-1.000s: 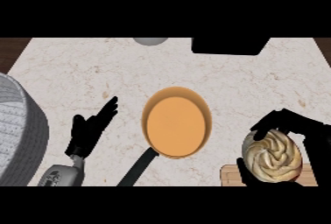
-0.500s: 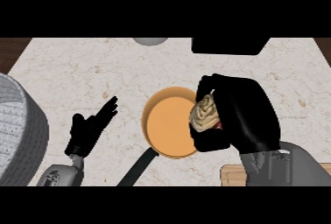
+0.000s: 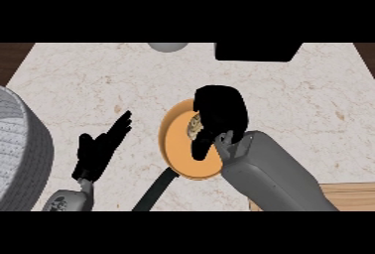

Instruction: Pick the cupcake from the cutting board and place it in the pot

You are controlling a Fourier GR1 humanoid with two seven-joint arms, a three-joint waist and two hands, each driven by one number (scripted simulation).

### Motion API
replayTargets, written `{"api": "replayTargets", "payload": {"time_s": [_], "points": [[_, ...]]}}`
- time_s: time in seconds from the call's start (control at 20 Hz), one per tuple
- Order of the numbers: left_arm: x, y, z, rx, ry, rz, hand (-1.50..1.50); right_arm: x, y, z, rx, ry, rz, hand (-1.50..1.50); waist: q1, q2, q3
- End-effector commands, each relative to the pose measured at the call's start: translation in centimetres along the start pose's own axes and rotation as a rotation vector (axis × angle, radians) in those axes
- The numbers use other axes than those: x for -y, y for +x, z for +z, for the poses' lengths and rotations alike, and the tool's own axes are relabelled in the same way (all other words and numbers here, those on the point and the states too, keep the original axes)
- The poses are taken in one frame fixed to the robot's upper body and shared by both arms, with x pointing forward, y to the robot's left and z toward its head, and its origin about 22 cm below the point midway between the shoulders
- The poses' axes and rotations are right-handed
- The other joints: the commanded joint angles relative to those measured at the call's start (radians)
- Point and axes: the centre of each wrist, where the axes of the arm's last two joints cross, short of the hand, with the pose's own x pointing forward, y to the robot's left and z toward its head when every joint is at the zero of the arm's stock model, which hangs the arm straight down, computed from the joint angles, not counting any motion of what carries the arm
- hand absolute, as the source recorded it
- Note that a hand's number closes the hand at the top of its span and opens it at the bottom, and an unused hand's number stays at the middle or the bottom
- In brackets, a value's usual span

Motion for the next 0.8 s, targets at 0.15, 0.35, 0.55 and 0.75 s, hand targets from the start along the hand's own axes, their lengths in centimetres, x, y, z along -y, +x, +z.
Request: {"api": "replayTargets", "payload": {"time_s": [0.15, 0.35, 0.55, 0.75], "points": [[-0.7, 1.8, -1.6, -0.033, -0.003, -0.002, 0.00, -0.5, 4.1, -3.1, -0.083, 0.093, -0.059, -1.50, -0.005, 0.003, 0.001], [0.8, -0.2, -0.6, -0.024, -0.003, 0.001, 0.00, 1.3, 3.5, -1.1, 0.074, -0.121, -0.392, -1.50, -0.001, 0.003, 0.003], [0.7, -0.4, -0.4, -0.030, 0.004, 0.012, 0.00, 3.8, 2.8, 0.2, 0.118, -0.281, -0.659, -1.50, -0.016, -0.003, 0.003], [-1.2, 0.2, -0.1, -0.025, 0.017, 0.006, 0.00, 5.2, 2.6, 0.3, 0.065, -0.460, -0.836, -1.50, -0.017, -0.005, 0.002]]}}
